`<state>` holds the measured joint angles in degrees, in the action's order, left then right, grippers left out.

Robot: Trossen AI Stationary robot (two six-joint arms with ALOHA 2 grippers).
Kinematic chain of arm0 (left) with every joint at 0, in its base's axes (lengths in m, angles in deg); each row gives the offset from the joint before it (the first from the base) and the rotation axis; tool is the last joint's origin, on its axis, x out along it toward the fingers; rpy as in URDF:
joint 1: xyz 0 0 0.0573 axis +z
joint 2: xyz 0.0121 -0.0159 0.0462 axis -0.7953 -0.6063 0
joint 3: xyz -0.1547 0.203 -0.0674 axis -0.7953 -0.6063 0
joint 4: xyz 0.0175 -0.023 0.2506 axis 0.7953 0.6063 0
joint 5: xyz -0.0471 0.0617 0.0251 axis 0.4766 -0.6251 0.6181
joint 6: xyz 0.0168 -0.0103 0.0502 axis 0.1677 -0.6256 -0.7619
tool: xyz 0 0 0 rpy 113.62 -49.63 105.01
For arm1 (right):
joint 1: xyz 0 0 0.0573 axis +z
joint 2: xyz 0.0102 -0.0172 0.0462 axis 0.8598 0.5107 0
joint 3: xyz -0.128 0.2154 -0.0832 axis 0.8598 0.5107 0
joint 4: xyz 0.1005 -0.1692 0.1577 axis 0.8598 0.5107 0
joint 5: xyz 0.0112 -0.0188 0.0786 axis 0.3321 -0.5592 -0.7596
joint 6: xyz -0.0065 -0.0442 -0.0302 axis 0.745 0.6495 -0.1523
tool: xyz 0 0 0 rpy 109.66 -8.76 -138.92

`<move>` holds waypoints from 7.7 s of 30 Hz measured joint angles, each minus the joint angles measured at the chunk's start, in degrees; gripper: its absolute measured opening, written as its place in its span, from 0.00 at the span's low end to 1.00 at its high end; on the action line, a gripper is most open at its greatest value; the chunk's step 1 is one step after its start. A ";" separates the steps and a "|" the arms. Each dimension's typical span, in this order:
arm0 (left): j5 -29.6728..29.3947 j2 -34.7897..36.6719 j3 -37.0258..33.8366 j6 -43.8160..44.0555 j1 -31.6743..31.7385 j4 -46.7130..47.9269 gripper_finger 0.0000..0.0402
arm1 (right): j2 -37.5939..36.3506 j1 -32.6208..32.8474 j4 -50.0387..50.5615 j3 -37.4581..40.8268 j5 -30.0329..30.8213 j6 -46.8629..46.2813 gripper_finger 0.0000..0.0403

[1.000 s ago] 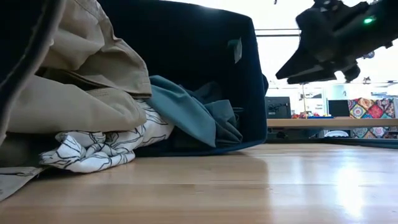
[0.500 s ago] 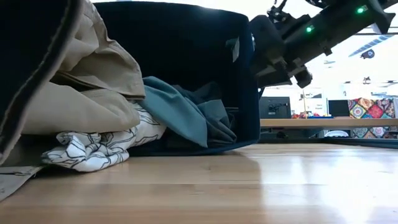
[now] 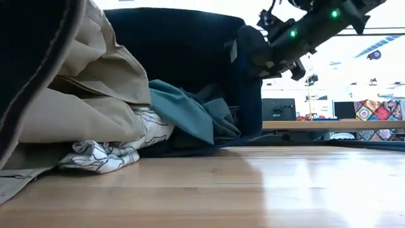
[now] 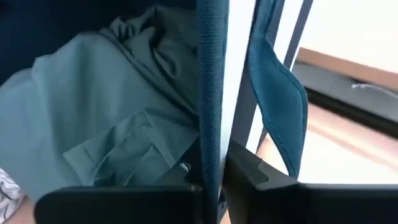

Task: Fold Laundry from Bin
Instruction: Adjust the blue laundry basket, then fold the brown shorts from the blue laundry basket

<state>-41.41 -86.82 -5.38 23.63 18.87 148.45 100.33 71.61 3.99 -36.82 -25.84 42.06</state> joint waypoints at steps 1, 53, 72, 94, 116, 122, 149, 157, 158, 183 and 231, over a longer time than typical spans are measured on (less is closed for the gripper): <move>-0.95 0.08 1.03 -1.23 1.23 -0.04 0.19 | -0.40 0.04 0.36 -0.66 0.04 1.21 0.04; 36.52 -34.38 45.54 -111.99 87.07 -71.50 0.15 | 18.93 -66.40 16.91 -39.19 -35.21 28.79 0.13; 41.47 -18.66 56.45 -107.31 75.97 -18.46 0.57 | -0.86 -61.22 43.25 -38.39 -34.54 29.32 0.60; 47.63 10.20 -7.23 -58.21 13.32 -44.84 0.57 | -15.22 -5.82 -14.29 11.51 -41.51 20.21 0.58; 69.07 -18.32 -2.63 -96.75 34.31 -117.86 0.14 | -2.20 4.14 1.24 -0.36 -42.06 11.16 0.58; 41.33 -1.95 2.71 -100.39 27.77 -79.61 0.14 | 6.97 4.84 0.32 -2.36 -41.97 15.13 0.58; 15.95 16.68 -19.21 -81.23 -1.22 -88.06 0.14 | 8.70 -5.87 79.57 -22.86 -8.74 5.32 0.02; 13.84 10.96 -19.27 -82.79 -1.25 -90.10 0.14 | -14.58 -6.74 83.60 -13.64 -16.13 -13.96 0.05; 12.51 9.94 -19.27 -82.85 -1.21 -90.97 0.14 | -16.62 -6.67 83.02 -13.17 -17.77 -14.80 0.07; 22.87 -13.00 -14.55 -83.69 0.92 -102.76 0.23 | -8.59 17.87 51.37 -15.54 -35.65 3.15 0.35; 24.75 -13.42 -14.38 -73.12 -2.03 -90.42 0.23 | 34.52 24.21 57.95 -51.92 -16.21 72.42 0.59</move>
<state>-16.67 -100.24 -19.75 -49.49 16.85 58.03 134.85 95.82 61.94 -88.73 -42.06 114.48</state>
